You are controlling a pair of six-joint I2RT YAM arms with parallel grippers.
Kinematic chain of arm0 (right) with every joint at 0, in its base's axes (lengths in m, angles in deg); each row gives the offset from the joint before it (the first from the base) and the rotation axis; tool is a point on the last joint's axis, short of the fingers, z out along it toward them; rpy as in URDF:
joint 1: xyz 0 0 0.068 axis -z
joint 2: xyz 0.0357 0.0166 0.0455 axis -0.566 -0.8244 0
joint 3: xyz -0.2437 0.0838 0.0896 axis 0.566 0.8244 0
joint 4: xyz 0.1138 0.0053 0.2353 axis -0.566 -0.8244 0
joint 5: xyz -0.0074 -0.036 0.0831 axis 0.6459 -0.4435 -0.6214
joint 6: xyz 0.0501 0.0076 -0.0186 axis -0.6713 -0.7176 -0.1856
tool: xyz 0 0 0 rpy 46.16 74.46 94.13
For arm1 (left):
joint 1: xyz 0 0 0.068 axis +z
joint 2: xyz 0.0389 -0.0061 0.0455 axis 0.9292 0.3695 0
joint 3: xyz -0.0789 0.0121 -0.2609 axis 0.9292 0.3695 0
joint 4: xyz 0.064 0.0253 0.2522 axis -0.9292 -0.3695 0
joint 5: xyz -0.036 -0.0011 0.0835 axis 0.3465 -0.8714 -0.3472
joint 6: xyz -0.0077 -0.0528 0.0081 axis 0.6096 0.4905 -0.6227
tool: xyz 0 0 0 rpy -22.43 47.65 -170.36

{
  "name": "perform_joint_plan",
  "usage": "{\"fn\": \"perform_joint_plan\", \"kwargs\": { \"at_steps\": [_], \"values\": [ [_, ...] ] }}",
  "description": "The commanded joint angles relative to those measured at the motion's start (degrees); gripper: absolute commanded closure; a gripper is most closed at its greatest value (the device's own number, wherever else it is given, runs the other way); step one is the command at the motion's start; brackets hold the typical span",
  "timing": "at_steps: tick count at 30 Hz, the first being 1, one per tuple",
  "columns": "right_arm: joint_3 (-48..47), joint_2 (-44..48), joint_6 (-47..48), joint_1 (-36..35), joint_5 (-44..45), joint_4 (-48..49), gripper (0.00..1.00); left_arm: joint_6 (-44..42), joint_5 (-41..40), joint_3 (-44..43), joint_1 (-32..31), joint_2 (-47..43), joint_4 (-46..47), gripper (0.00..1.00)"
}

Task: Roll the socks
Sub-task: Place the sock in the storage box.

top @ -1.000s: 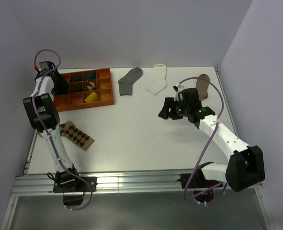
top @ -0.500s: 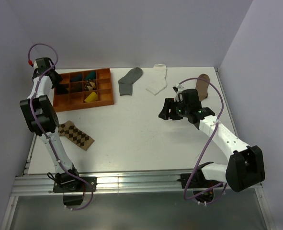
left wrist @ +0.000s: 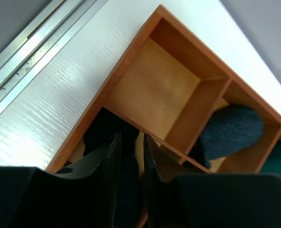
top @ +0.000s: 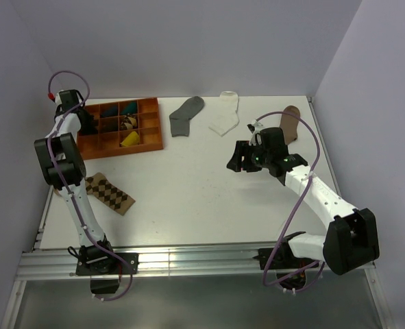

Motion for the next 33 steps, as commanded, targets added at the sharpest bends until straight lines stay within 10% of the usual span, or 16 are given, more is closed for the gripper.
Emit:
{"fn": "perform_joint_plan", "kwargs": {
  "at_steps": [1,14,33],
  "values": [
    [0.69,1.86,0.60,0.42,0.27,1.58,0.34,0.78,-0.56,2.01,-0.15,0.00,1.44,0.69],
    [1.49,2.12,0.34,0.42,0.01,2.11,0.34,1.04,-1.00,-2.19,-0.06,4.83,-3.22,0.72],
    [-10.90,1.07,2.80,0.42,10.03,3.33,0.29,0.59,5.59,5.77,-1.64,-29.34,-2.43,0.10]
  ]
}}
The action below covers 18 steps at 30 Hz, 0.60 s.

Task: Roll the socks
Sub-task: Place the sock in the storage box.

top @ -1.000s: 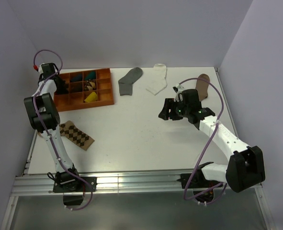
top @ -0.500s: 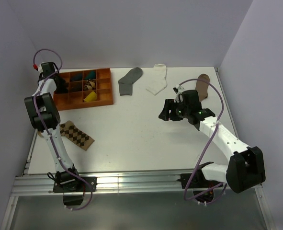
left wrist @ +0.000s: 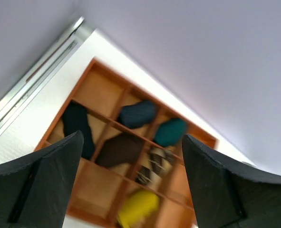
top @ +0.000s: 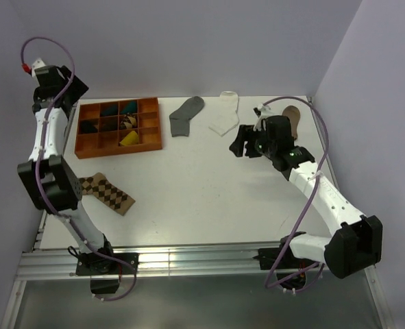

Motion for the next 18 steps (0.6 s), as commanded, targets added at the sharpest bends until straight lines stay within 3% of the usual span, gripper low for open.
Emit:
{"fn": "perform_joint_plan", "kwargs": {
  "at_steps": [1,3,8,12,18],
  "values": [
    [-4.76,-2.40,0.22,0.42,3.76,7.07,0.25,0.71,2.77,5.45,-1.01,-11.84,2.42,0.09],
    [-6.77,-4.78,-0.74,0.42,5.16,8.75,0.19,1.58,3.48,12.01,-1.28,-18.76,2.95,0.01],
    [-18.61,-18.74,-0.93,0.42,6.30,8.51,0.18,1.59,2.96,27.59,-1.98,-35.64,3.93,0.01],
    [-27.77,-28.94,-0.14,0.42,8.58,7.18,0.18,-0.52,-0.73,34.99,-4.61,-41.82,-1.43,0.01],
    [-45.17,-45.38,1.53,0.60,9.99,1.13,0.21,-4.30,-4.95,47.72,-11.73,-50.71,-0.83,0.01]
  ]
}}
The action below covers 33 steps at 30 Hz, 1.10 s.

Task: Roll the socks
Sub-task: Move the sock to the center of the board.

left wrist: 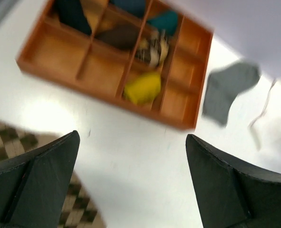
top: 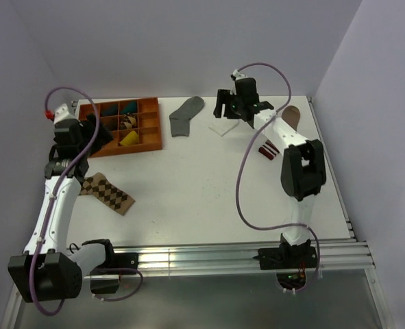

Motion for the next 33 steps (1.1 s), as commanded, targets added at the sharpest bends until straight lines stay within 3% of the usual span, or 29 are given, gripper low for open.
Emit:
{"fn": "perform_joint_plan", "kwargs": {
  "at_steps": [1,5,10,21,24,33],
  "values": [
    [-10.04,-7.52,1.69,0.42,2.69,-3.67,0.22,-3.10,-3.01,5.99,-2.84,-4.24,0.16,0.01],
    [-20.05,-15.63,2.22,0.51,3.58,-7.18,0.23,-3.18,-3.10,11.01,-4.42,-5.74,1.83,0.02],
    [-26.40,-23.63,2.39,1.04,2.00,-10.17,0.23,-3.80,-5.47,10.40,-6.62,-5.65,1.22,0.02],
    [-25.35,-29.62,-0.24,2.18,-8.89,-10.70,0.23,-3.45,-4.15,11.01,-7.41,-5.48,1.48,0.02],
    [-21.67,-28.31,-3.66,2.18,-10.22,-9.66,0.24,-3.36,-3.54,11.10,-7.41,-5.65,1.74,0.02],
    [6.53,-13.21,-15.10,0.96,-7.42,-0.08,0.24,-2.75,-2.04,11.28,-7.41,-6.53,2.01,0.03]
  ]
}}
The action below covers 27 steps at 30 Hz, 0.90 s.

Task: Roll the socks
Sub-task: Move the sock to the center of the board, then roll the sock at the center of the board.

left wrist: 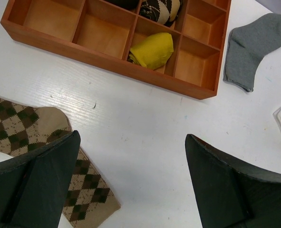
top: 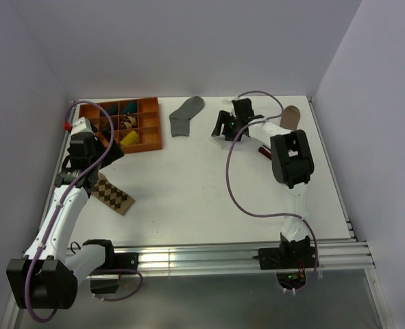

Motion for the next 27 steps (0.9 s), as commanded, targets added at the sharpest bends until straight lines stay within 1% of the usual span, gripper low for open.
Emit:
{"fn": "perform_joint_plan", "kwargs": {
  "at_steps": [1,3,4,6,7,9,10,11,14,17,19,21,22,23,24,26,27],
  "values": [
    [11.25,4.69,-5.06,-1.74,2.23,-1.71,0.24,0.29,0.91,-0.09,-0.20,-2.20,2.10,0.03],
    [15.84,8.89,-6.03,-3.75,3.90,-0.66,0.23,0.29,0.82,-0.09,-0.20,-2.47,1.84,0.02],
    [20.39,10.49,-6.47,-4.54,4.43,-0.13,0.23,0.47,0.73,-0.26,-0.20,-2.91,1.83,0.03],
    [25.16,14.87,-8.22,-6.39,6.79,1.62,0.23,0.64,0.82,-0.27,-0.20,-3.35,1.57,0.03],
    [29.62,16.38,-9.19,-8.66,7.50,2.41,0.24,0.82,0.73,-0.27,-0.20,-3.87,1.48,0.02],
    [33.86,20.06,-12.79,-11.04,8.99,5.30,0.25,0.99,0.82,-0.18,-0.20,-4.58,1.31,0.03],
    [36.76,21.13,-14.02,-13.58,9.78,5.76,0.25,1.17,0.91,-0.09,-0.20,-5.01,1.22,0.02],
    [38.00,22.01,-16.56,-14.91,10.75,6.20,0.25,1.26,1.00,-0.18,-0.20,-5.19,1.22,0.03],
    [40.91,25.70,-19.82,-20.10,15.14,6.47,0.24,1.70,2.31,-0.44,-0.20,-5.63,0.87,0.02],
    [41.01,28.87,-20.01,-24.75,18.75,5.15,0.24,1.96,4.41,-0.27,-0.20,-6.69,0.78,0.02],
    [40.22,31.15,-18.52,-26.69,20.59,3.74,0.23,2.22,5.39,-0.18,-0.20,-7.39,1.04,0.02],
    [38.90,33.78,-14.32,-29.42,23.84,1.64,0.23,2.23,7.06,-0.26,-0.20,-7.65,1.13,0.02],
    [37.50,34.66,-10.29,-30.30,24.64,0.94,0.23,2.40,7.84,-0.53,-0.20,-7.74,1.13,0.02],
    [36.53,35.37,-8.60,-30.91,28.47,-0.46,0.24,2.66,8.37,-0.53,-0.20,-7.92,1.13,0.02],
    [35.91,37.20,-5.89,-32.40,28.60,-0.48,0.26,2.84,9.95,-0.44,-0.20,-8.01,1.39,0.02],
    [35.64,38.71,-0.17,-33.55,29.99,-1.00,0.28,3.10,10.66,-0.09,-0.20,-8.44,1.83,0.01],
    [35.73,39.85,2.12,-33.99,29.05,-0.48,0.30,3.10,11.62,0.08,-0.20,-8.36,2.18,0.01]
  ]
}}
